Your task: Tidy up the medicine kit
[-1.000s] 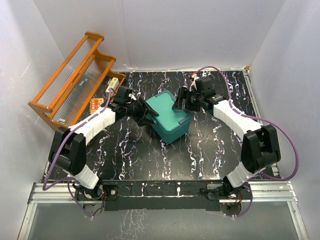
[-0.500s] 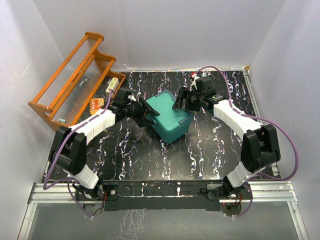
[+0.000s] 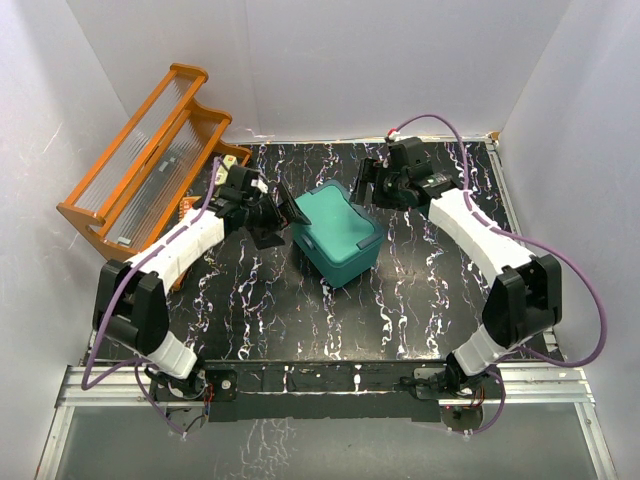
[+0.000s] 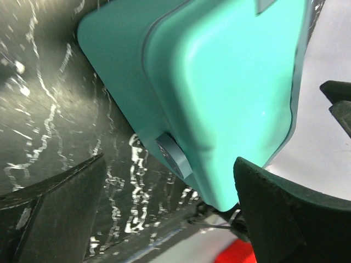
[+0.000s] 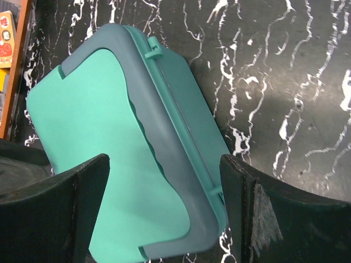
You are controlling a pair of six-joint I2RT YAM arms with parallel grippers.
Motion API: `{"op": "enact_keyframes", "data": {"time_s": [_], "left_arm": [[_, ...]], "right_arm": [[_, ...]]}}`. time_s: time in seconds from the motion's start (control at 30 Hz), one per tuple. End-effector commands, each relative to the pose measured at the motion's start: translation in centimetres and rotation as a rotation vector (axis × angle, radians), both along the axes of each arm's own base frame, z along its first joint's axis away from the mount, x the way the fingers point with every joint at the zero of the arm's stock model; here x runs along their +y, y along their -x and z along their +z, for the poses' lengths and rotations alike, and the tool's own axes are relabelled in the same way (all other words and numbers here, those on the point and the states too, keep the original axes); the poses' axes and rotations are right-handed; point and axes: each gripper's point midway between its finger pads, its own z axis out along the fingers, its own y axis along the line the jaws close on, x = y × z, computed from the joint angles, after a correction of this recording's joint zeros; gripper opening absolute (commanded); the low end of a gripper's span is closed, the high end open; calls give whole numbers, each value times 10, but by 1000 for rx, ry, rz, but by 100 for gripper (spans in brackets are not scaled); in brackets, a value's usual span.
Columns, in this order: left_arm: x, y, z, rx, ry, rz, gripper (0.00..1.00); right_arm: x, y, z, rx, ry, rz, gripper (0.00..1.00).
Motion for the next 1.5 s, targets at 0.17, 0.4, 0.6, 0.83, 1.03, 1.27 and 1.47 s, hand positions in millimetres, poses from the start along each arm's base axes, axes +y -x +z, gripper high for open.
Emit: {"op": "enact_keyframes", "data": {"time_s": [0.17,0.4,0.6,0.83,1.03,1.27,1.47], "left_arm": [[25,-47,60,-402,-262,-254,99],[19,-91,50,-424,-230,-369,97],[2,-80,27,-294,-46,-473,84],[0,-57,14,-227,23,-478,67],[4,-26,6,-187,72,-425,49],[4,4,2,-213,136,-379,46],[25,2,9,-252,7,-287,63]], "right_arm": [[-19,47,16,5,-60,-66,81],[-8,69,-10,104,-200,-105,77],[-8,71,-28,147,-237,-169,67],[-14,53,-40,119,-211,-197,49],[-34,15,-34,40,-114,-199,42],[-34,-9,-24,-21,-69,-137,45],[-43,-13,-1,-83,-33,-131,56]]}}
